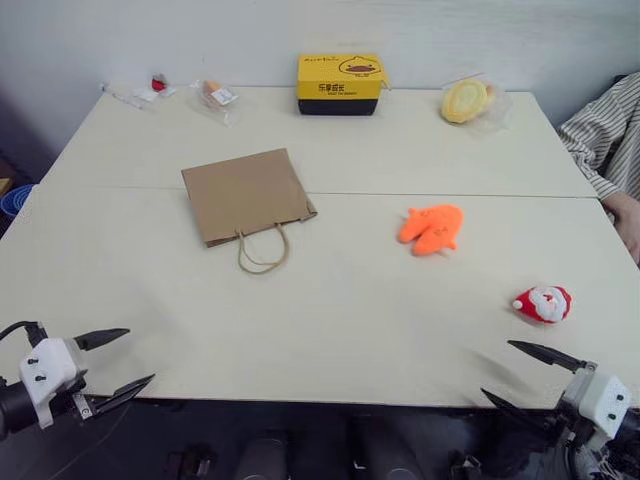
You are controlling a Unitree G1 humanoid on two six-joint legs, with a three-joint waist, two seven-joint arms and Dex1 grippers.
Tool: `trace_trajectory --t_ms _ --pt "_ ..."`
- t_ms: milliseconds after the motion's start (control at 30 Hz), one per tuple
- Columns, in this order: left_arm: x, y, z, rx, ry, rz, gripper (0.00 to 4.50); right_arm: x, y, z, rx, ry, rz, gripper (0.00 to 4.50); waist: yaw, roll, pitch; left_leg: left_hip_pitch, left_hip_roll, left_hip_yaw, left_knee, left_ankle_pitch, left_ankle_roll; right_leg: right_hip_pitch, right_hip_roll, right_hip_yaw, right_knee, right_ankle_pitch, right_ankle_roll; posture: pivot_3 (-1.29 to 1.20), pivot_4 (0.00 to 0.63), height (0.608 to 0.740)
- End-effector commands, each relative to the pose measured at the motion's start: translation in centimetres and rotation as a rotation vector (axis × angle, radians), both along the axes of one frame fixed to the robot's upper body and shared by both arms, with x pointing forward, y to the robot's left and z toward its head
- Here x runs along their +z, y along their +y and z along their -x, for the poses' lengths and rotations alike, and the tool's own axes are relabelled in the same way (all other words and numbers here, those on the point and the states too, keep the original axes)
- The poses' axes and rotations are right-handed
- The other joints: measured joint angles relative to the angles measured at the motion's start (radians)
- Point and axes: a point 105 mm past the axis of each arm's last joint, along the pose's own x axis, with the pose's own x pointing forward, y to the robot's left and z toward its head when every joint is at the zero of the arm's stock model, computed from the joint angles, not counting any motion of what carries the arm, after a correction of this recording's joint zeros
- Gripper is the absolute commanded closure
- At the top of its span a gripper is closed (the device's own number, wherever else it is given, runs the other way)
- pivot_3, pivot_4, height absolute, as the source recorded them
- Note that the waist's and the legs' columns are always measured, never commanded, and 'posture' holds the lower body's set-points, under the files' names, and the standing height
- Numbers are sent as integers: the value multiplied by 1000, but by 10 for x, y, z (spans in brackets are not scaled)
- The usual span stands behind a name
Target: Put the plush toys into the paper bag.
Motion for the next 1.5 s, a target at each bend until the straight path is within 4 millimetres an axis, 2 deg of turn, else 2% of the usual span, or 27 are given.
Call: trace_trajectory --t_ms 33,167,300,400,500,733,867,1033,1133,1333,1500 --pt "6 0 1 1 -23 -16 0 1 9 -2 20 -11 -20 27 2 0 0 0 0 0 0 0 0 0 0 0 0 0 0 0 150 740" --pt "13 -6 -6 -8 -22 49 0 0 21 -5 33 -7 -77 27 5 0 0 0 0 0 1 0 0 0 0 0 -1 0 0 0 150 740" --pt "33 -21 -31 -46 26 161 0 14 44 -15 20 -57 -197 27 18 0 0 -1 0 -2 2 0 0 0 0 -2 1 0 0 0 150 740" --pt "50 -39 -57 -120 -25 138 0 41 64 -21 49 -159 -343 27 24 3 -1 -1 0 -1 2 0 -1 1 0 -1 1 0 0 0 150 740" --pt "59 -57 -82 -215 -78 43 0 62 76 -24 65 -213 -442 27 25 3 -1 -1 0 -2 3 0 -3 0 0 -2 1 0 0 0 150 740" --pt "65 -98 -145 -365 -201 -109 0 86 94 -31 84 -302 -474 27 23 2 -2 -3 0 -1 5 3 -8 -1 3 -3 5 1 2 0 150 740" --pt "59 -116 -166 -445 -219 -176 0 90 96 -36 59 -331 -466 27 22 1 -2 -4 0 2 9 3 -7 -4 4 -3 11 1 2 0 150 740" --pt "55 -129 -187 -464 -265 -216 0 89 96 -39 40 -339 -459 27 24 1 -2 -5 0 3 11 2 -6 -5 4 -2 11 1 2 0 150 740" --pt "54 -140 -195 -482 -291 -202 550 87 96 -39 30 -340 -453 0 26 0 -2 -7 0 3 15 1 -5 -5 4 -2 13 1 2 0 150 740" --pt "54 -154 -206 -499 -309 -186 2481 83 96 -41 21 -339 -436 0 27 0 -2 -8 -1 3 19 -1 -2 -5 3 -2 15 2 4 0 150 740" --pt "58 -163 -205 -542 -300 -133 4098 77 99 -38 17 -314 -427 0 27 0 -2 -8 -1 3 19 -1 -2 -5 3 -3 16 1 4 0 150 740"
